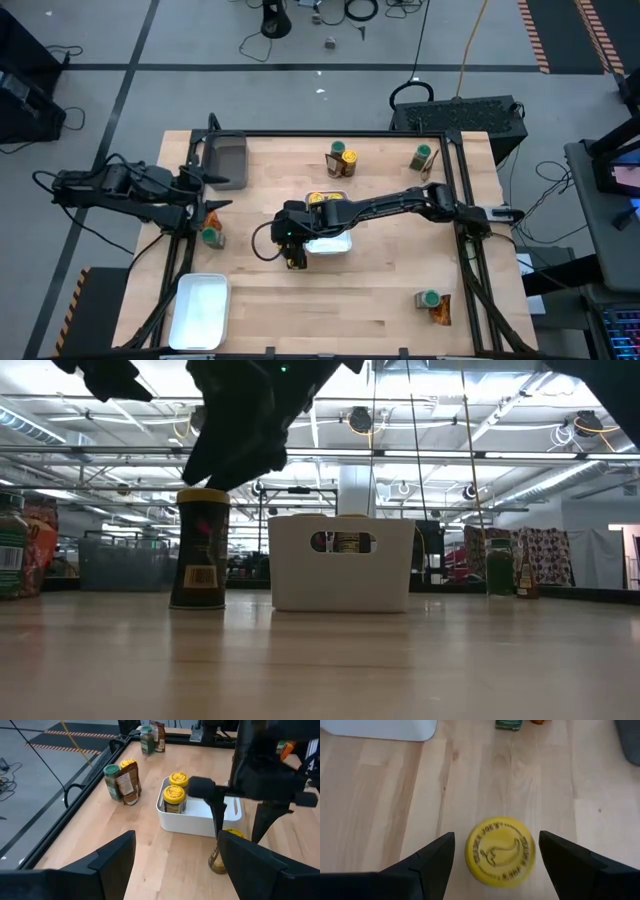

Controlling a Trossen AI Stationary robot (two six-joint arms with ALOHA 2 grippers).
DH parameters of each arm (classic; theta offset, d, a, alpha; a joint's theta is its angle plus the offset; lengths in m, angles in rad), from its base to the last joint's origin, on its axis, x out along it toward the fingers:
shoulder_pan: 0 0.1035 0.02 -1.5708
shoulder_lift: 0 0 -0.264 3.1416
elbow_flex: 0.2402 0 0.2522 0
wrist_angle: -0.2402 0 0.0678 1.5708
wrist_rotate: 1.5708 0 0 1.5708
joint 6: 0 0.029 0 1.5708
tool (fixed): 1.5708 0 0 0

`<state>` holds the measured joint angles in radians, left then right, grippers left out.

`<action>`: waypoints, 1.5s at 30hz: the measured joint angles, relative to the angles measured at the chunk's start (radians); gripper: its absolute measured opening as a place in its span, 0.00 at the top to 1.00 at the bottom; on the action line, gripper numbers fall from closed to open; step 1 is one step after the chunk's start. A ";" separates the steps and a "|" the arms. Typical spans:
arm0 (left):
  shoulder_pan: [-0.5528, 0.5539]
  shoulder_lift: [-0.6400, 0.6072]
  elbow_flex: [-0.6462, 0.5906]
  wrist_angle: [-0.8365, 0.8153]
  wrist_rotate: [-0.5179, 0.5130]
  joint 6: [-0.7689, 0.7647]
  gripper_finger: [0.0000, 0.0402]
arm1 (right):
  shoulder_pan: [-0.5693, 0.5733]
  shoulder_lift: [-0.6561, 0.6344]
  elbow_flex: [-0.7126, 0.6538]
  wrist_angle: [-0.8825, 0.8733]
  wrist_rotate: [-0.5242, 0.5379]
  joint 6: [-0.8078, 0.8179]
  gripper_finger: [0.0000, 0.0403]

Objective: Sort spices by type
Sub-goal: Put the left yellow spice bottle into the top white bin

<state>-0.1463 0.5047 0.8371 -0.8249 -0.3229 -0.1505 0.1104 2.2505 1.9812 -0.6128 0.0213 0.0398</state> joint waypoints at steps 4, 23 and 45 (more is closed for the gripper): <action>0.000 -0.001 0.000 0.006 0.000 0.000 0.29 | -0.001 0.023 0.000 0.003 0.004 0.009 0.32; 0.000 -0.002 0.000 0.007 0.000 -0.002 0.29 | 0.000 0.030 0.000 -0.010 0.004 0.032 0.46; 0.000 -0.002 0.000 0.008 0.000 -0.021 0.29 | -0.019 -0.257 0.001 -0.205 0.087 0.128 0.50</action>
<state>-0.1463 0.5026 0.8375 -0.8166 -0.3225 -0.1714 0.0910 1.9937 1.9823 -0.8176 0.1083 0.1676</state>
